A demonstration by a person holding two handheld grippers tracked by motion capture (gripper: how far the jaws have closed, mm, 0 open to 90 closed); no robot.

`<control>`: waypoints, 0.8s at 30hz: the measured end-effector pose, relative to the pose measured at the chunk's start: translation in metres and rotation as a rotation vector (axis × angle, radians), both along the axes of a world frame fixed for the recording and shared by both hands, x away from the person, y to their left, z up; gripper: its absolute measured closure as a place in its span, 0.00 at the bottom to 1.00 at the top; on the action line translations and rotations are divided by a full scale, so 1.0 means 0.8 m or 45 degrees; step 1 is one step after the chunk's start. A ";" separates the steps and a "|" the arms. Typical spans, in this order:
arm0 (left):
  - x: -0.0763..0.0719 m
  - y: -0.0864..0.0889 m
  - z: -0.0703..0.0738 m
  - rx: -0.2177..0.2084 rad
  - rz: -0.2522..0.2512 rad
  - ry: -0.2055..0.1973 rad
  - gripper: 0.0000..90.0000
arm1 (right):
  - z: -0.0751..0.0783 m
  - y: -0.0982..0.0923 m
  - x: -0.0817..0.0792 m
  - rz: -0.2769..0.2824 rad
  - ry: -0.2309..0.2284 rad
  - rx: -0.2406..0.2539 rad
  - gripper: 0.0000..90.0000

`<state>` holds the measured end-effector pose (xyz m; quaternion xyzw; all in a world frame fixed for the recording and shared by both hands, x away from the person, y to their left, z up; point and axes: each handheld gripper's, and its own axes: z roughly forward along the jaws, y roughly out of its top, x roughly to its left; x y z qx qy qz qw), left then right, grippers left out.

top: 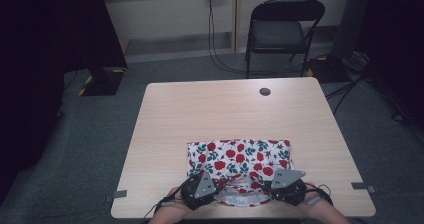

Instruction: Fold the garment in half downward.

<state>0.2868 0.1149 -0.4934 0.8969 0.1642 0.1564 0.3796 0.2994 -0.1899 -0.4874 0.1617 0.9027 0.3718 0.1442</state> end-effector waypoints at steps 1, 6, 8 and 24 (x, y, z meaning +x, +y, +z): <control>-0.002 0.001 -0.001 -0.012 -0.002 -0.005 0.86 | -0.001 -0.002 -0.002 0.014 0.016 0.007 0.91; -0.003 0.005 -0.002 -0.018 -0.030 0.045 0.83 | -0.002 -0.006 -0.007 0.096 0.083 0.020 0.82; -0.005 0.004 -0.004 -0.005 -0.052 0.062 0.79 | -0.003 -0.006 -0.009 0.125 0.100 0.003 0.77; 0.016 0.023 0.022 -0.191 0.036 0.239 0.35 | 0.003 -0.015 0.012 0.071 0.309 0.062 0.26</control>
